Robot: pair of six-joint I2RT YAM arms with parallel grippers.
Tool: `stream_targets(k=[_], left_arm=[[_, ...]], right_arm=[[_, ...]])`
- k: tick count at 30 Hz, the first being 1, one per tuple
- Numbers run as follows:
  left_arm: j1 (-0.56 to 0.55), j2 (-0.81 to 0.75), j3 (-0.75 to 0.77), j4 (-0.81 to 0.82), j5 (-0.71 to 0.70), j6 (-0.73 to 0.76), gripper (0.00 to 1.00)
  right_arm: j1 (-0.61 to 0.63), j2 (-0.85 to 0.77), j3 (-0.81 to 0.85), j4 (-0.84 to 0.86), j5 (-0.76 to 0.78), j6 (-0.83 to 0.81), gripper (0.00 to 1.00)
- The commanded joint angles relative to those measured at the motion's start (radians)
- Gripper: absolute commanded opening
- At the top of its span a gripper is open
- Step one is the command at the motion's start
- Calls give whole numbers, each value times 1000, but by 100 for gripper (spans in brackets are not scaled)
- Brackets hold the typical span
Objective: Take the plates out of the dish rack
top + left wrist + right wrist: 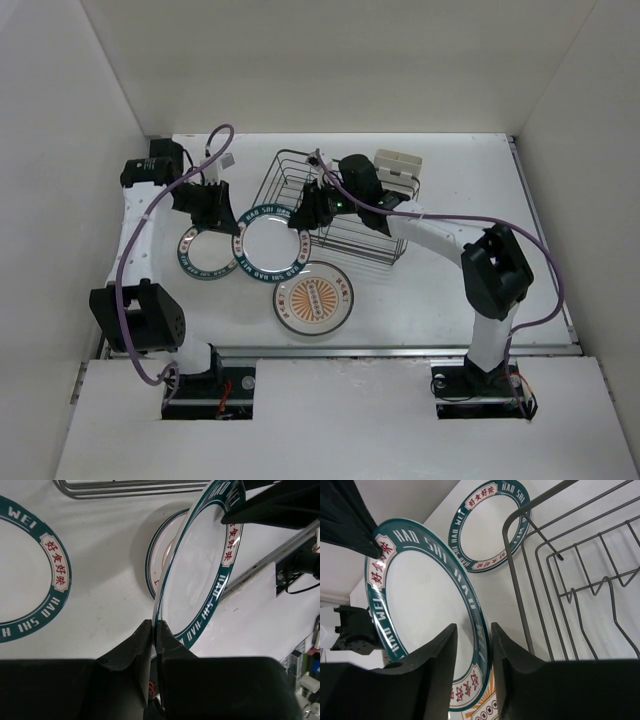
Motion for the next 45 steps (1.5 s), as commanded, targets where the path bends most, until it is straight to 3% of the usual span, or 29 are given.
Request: stream_targets(k=[1,12,18,22,25,28,32,40,45], left_arm=[[17,-16,-44,28,59,-27,0],[78,36,-84,8,96,8,0],[227,36,-45,-72,119,73,0],[334,27,-36,-95,150,108,0],[391,36,-71,-95,150,131,0],[483,61,-87,-63,150,131,0],[592,133,-99,-26,174,90,0],[602,281,-117,151,130,-30,0],[602,363,-108,223,91,-87,0]], right_arm=[[15,4,49,57,-31,8,40],[15,25,49,48,-31,17,54],[15,-48,61,12,8,27,58],[15,-119,95,-50,125,18,67],[3,-128,140,-170,246,7,67],[-18,-151,172,-296,494,51,67],[-100,-239,105,-399,671,132,68],[-236,-355,-18,-517,918,163,76],[-342,-355,-83,-517,901,181,76]])
